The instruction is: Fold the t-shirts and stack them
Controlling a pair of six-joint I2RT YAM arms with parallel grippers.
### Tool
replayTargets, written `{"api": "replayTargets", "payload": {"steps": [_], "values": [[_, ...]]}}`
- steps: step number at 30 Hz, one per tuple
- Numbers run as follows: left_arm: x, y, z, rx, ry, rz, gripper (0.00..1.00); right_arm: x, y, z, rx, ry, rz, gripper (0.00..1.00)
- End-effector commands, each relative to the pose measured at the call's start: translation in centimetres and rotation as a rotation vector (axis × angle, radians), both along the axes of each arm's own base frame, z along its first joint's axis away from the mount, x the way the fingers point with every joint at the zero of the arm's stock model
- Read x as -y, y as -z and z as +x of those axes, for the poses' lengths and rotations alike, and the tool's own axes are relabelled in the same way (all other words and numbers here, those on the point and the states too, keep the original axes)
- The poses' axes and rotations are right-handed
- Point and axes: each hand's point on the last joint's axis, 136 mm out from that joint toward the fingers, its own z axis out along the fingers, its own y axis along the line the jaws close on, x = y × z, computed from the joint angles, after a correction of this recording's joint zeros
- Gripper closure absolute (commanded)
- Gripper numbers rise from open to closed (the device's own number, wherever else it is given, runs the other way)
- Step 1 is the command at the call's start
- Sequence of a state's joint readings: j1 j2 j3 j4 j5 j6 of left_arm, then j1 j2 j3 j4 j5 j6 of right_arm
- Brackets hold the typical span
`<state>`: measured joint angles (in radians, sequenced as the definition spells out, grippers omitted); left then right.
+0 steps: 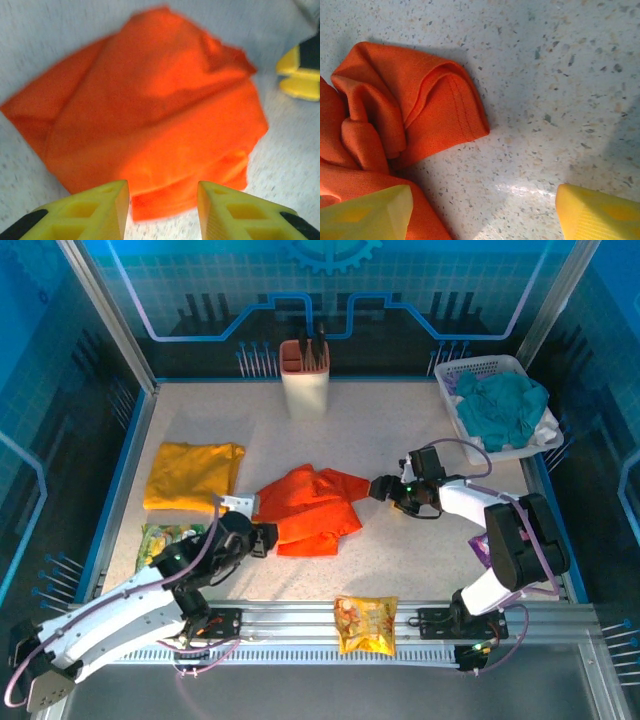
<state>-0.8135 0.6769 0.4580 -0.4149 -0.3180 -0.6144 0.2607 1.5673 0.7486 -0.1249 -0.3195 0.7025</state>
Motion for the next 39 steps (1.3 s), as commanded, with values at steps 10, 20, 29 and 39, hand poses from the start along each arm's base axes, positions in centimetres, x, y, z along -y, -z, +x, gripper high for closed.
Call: {"api": "replayTargets", "payload": {"steps": [10,20,29,39], "values": [[1.9,7.1,-3.3,-0.301,-0.097,-0.097,0.62,-2.9,0.5,1.9,-0.007,-0.058,-0.015,0.22],[4.9,7.7,-0.5,-0.321,-0.127,-0.127,0.47,-3.4,1.5,3.3,-0.015,-0.069,-0.258,0.26],[6.4,9.3,1.0,-0.383,-0.110,-0.068,0.51,-4.2,2.3,3.1,-0.021,-0.073,-0.259,0.49],[4.0,11.3,0.6,-0.449,-0.166,0.081,0.76,-5.2,1.7,4.0,0.008,-0.084,-0.181,0.94]]}}
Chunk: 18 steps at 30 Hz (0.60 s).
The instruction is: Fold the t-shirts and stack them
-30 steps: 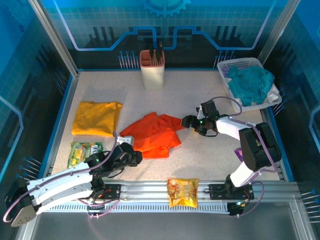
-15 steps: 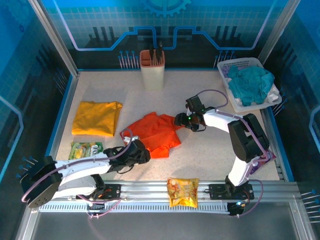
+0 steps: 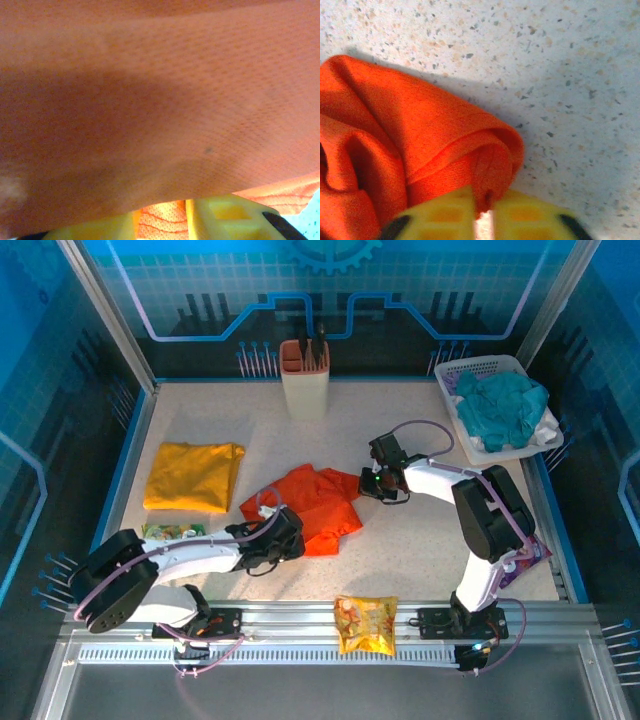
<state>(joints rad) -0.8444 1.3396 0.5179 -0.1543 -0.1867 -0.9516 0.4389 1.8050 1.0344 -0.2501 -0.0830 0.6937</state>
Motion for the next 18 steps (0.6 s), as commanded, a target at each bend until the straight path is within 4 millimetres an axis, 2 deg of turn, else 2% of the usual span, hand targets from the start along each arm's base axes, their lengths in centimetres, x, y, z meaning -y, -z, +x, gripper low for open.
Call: {"api": "replayTargets", "payload": {"steps": [1,4,9,16,18], "values": [[-1.5,0.6,0.0,-0.044,-0.001,0.102,0.81,-0.7,0.1,0.4,0.005,-0.003,0.047,0.98],[-2.3,0.2,0.1,-0.052,0.008,0.143,1.00,0.3,-0.7,1.0,0.045,0.033,0.036,1.00],[-4.1,-1.4,1.0,-0.055,0.008,0.133,1.00,2.9,-3.5,2.9,0.134,0.097,0.043,1.00],[-7.3,-7.0,2.3,-0.001,-0.009,0.135,1.00,7.8,-8.7,6.7,0.235,0.187,-0.001,1.00],[-8.2,-7.7,2.5,0.012,-0.031,0.123,1.00,9.7,-10.0,7.7,0.256,0.237,-0.012,1.00]]}}
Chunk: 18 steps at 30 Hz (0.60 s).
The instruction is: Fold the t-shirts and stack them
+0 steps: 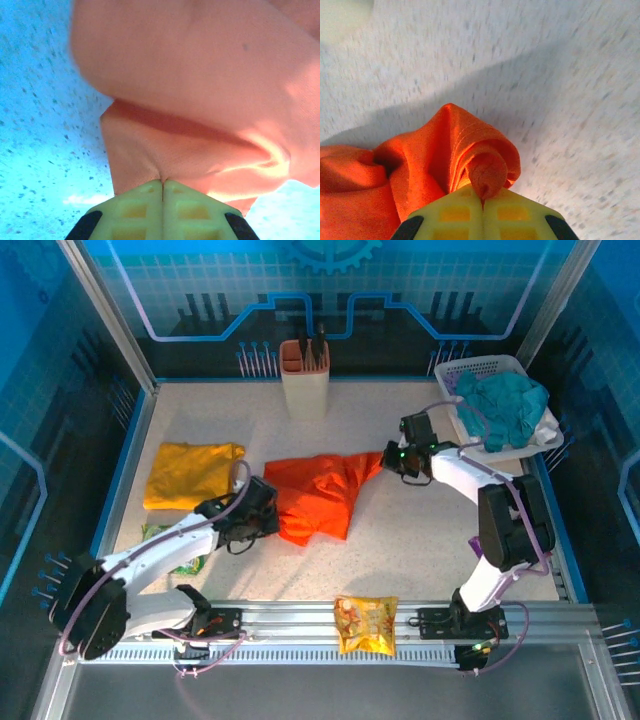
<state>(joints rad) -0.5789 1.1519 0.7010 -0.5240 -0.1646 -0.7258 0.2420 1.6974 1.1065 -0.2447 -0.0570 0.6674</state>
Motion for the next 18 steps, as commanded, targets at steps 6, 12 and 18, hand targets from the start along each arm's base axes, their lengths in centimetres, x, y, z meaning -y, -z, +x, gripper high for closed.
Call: {"api": "replayTargets", "payload": {"steps": [6,12,18], "values": [[-3.8,-0.2,-1.8,-0.070,-0.036,0.025,1.00,8.0,-7.7,4.6,0.138,0.198,-0.067,1.00],[-4.8,-0.9,-2.2,-0.063,-0.080,0.021,1.00,12.0,-10.9,6.7,0.211,0.305,-0.154,1.00],[-6.2,-1.6,-2.7,-0.059,-0.130,0.021,1.00,15.8,-11.5,6.7,0.252,0.422,-0.243,1.00]]}}
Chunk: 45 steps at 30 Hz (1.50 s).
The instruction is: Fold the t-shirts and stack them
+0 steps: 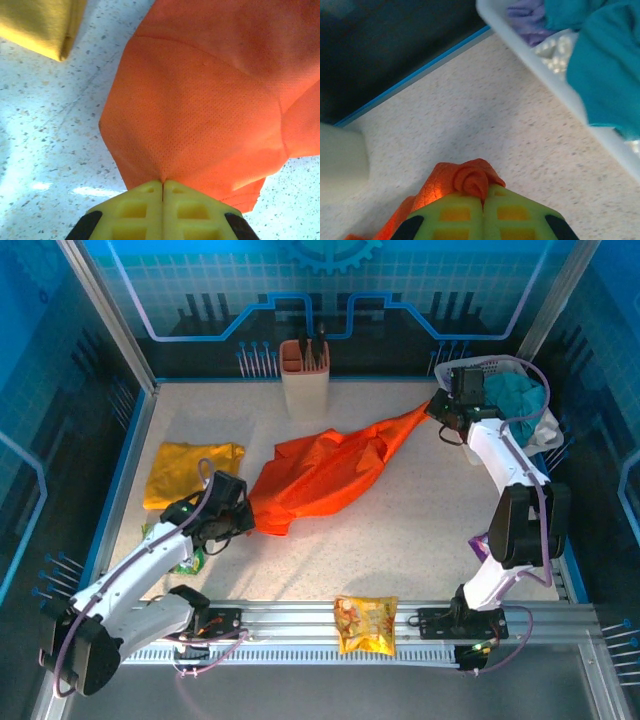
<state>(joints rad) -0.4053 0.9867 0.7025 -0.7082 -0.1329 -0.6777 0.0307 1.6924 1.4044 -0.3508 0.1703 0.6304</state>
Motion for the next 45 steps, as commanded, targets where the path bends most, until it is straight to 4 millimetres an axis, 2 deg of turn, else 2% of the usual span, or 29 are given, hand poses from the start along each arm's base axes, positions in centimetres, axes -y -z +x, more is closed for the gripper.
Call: {"api": "replayTargets", "payload": {"steps": [1,6,9,11,13,14,16,18,19,21,25,28,30,31,37,42,45], "values": [[-1.1,0.2,-1.2,-0.039,-0.022,0.013,1.00,3.2,-0.7,-0.1,0.023,0.096,-0.071,1.00],[-1.4,1.0,-1.0,-0.053,-0.039,0.013,1.00,2.8,2.0,0.7,-0.074,0.030,-0.072,0.95],[-1.7,1.3,-0.5,-0.052,-0.056,0.013,1.00,1.6,4.4,0.9,-0.154,-0.036,-0.029,0.83],[-1.6,1.5,0.0,-0.042,-0.062,0.000,1.00,0.4,5.3,0.7,-0.181,-0.084,0.022,0.64],[-1.3,1.8,0.4,-0.037,-0.063,-0.016,1.00,-1.1,5.9,0.3,-0.166,-0.142,0.087,0.30],[-1.2,2.1,0.5,-0.042,-0.063,-0.022,1.00,-1.8,6.2,0.0,-0.163,-0.162,0.118,0.21],[-0.8,3.1,0.4,-0.068,-0.061,-0.040,1.00,-3.4,6.8,-1.2,-0.154,-0.220,0.190,0.16],[-0.3,4.2,0.2,-0.093,-0.055,-0.064,0.99,-4.8,7.5,-2.7,-0.171,-0.265,0.227,0.15],[-0.2,4.8,0.1,-0.101,-0.055,-0.072,0.95,-5.6,8.1,-3.8,-0.188,-0.291,0.232,0.15],[0.1,5.4,0.2,-0.108,-0.051,-0.085,0.94,-7.2,8.9,-6.1,-0.218,-0.344,0.241,0.14],[0.4,5.5,0.8,-0.105,-0.039,-0.087,0.89,-9.9,11.1,-11.2,-0.270,-0.424,0.243,0.13],[0.6,5.7,0.9,-0.101,-0.025,-0.088,0.85,-10.8,12.4,-14.2,-0.297,-0.439,0.209,0.15],[0.6,6.1,0.8,-0.109,-0.017,-0.084,0.79,-11.7,13.4,-15.8,-0.303,-0.441,0.234,0.17],[0.7,6.4,0.8,-0.113,-0.016,-0.086,0.74,-12.5,13.9,-16.2,-0.302,-0.450,0.263,0.18],[1.2,7.3,0.9,-0.143,-0.004,-0.098,0.62,-15.3,16.1,-16.5,-0.343,-0.455,0.294,0.25],[1.1,7.9,0.5,-0.151,-0.016,-0.106,0.62,-15.9,16.8,-15.5,-0.347,-0.443,0.292,0.37],[1.4,8.5,0.2,-0.160,-0.017,-0.121,0.67,-15.7,16.7,-14.9,-0.353,-0.443,0.264,0.45]]}}
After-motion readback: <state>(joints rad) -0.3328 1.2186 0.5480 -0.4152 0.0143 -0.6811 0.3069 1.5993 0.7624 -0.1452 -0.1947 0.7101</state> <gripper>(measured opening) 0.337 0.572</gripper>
